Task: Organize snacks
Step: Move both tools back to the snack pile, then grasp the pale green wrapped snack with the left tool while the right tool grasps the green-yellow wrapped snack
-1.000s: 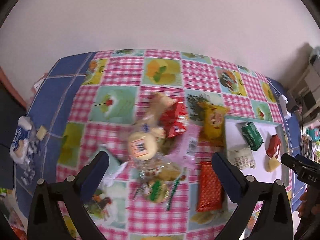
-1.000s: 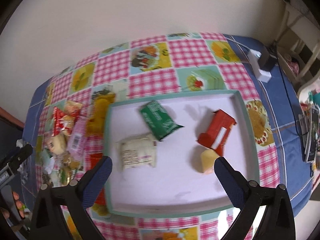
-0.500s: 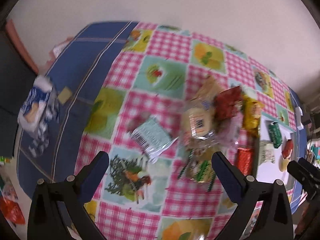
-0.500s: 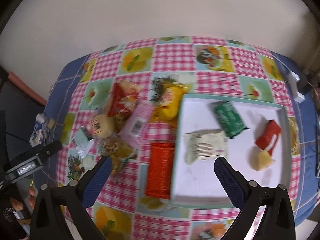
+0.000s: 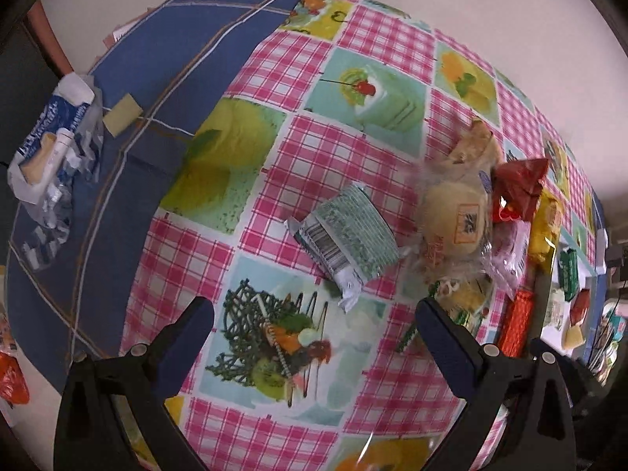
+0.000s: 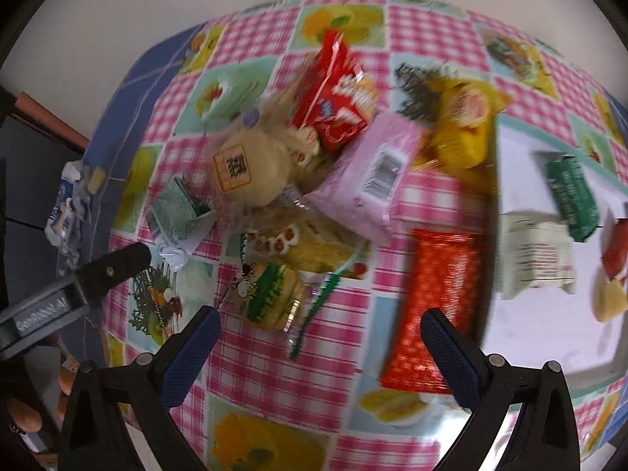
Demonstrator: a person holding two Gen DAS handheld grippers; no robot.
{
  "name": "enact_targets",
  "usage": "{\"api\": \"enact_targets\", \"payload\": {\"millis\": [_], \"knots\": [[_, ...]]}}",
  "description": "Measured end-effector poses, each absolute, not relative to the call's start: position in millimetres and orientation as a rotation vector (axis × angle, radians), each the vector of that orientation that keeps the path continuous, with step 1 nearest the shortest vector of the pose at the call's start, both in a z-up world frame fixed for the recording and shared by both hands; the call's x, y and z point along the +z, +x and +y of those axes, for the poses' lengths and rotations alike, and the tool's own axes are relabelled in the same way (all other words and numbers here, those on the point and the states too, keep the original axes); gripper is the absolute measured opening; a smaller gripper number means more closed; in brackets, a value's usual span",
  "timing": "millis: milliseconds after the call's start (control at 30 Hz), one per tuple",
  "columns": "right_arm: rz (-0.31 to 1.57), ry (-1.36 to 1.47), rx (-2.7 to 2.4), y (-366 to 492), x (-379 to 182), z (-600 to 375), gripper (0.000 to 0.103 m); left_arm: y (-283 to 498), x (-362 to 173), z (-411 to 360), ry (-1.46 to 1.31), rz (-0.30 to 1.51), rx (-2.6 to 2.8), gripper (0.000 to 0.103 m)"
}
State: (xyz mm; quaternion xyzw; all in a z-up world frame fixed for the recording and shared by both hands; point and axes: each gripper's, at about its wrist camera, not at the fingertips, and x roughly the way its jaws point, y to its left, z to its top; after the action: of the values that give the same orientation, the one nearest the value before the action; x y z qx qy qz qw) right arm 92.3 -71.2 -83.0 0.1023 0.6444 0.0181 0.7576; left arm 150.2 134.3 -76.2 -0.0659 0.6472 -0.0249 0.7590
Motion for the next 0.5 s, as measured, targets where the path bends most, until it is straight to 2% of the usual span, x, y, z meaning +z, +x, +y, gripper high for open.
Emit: {"api": "enact_targets", "payload": {"millis": [500], "knots": [[1.436,0.196,-0.018,121,-125,-42,0.103,197,-121,123,-0.196,1.473,-0.042,0.102]]}}
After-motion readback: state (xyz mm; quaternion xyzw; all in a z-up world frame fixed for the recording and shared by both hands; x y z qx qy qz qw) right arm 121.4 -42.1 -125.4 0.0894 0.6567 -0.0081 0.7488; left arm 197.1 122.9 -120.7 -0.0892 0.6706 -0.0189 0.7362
